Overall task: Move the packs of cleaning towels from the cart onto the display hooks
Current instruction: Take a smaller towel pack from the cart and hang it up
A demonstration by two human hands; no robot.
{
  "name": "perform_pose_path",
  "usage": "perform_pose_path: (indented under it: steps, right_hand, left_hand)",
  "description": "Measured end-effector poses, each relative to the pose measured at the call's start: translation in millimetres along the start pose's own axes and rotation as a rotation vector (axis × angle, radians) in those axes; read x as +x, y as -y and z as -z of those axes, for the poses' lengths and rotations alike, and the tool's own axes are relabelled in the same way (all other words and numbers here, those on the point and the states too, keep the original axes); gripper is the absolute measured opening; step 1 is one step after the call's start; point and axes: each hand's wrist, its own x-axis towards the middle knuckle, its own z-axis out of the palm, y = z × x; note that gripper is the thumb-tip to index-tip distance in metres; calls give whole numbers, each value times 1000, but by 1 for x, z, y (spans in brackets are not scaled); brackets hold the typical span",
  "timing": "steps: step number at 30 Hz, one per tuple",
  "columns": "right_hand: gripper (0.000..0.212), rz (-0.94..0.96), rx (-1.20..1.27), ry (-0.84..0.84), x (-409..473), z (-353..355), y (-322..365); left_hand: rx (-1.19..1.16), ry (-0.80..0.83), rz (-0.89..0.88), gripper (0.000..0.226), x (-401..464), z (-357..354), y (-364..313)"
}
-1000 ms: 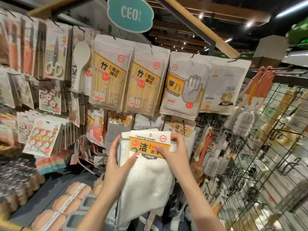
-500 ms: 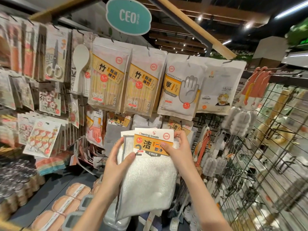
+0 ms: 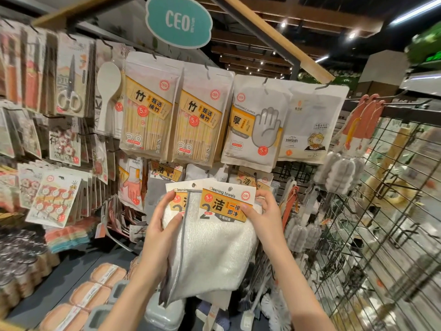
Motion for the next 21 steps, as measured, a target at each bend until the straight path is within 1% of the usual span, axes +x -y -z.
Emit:
perform_pose_path:
  steps: [7, 13, 19, 21]
  right_hand:
    - [33, -100, 35, -15, 12, 16, -17]
    - [38, -123, 71, -116, 27, 34, -36]
    - [37, -210, 100, -211, 60, 43, -53]
    - [37, -195, 79, -233, 70, 43, -57]
  left_hand:
    - [153, -4, -70, 50, 6, -1, 4]
    - [180, -23, -74, 49, 11, -3, 7]
    - [190, -35, -71, 50, 19, 1, 9]
    - [188, -46, -78, 50, 22, 3, 10]
